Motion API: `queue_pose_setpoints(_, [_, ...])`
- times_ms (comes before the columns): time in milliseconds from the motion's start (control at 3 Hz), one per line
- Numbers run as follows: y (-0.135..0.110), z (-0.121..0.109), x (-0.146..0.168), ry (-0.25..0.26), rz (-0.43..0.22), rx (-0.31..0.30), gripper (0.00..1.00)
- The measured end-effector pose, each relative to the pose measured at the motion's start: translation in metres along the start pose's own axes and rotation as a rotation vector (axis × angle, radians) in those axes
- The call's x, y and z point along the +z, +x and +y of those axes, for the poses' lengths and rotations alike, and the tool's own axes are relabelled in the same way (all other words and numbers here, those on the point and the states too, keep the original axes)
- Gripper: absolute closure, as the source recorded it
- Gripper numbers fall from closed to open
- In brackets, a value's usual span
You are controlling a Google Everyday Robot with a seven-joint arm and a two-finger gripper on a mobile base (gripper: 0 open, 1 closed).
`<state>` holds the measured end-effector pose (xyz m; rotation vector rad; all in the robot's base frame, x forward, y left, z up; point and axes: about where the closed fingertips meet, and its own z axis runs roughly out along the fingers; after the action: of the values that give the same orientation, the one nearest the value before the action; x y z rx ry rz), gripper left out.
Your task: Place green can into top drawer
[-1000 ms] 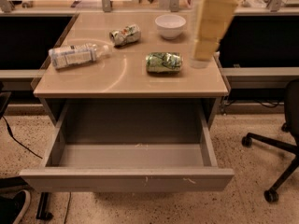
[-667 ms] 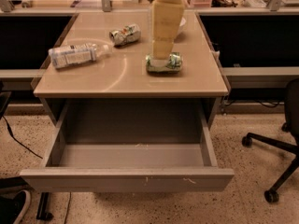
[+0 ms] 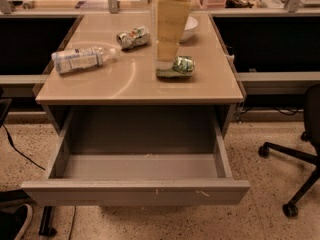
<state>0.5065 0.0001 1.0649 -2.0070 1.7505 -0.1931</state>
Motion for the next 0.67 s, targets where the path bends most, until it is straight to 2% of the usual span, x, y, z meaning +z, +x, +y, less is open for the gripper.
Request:
queue_pose_setpoints(333, [0.027, -0.007, -0.013, 0.072, 0.009, 0.054, 0.0])
queue_pose_setpoints(667, [0.068, -0.031, -0.007, 0.122, -0.017, 0.148, 0.0])
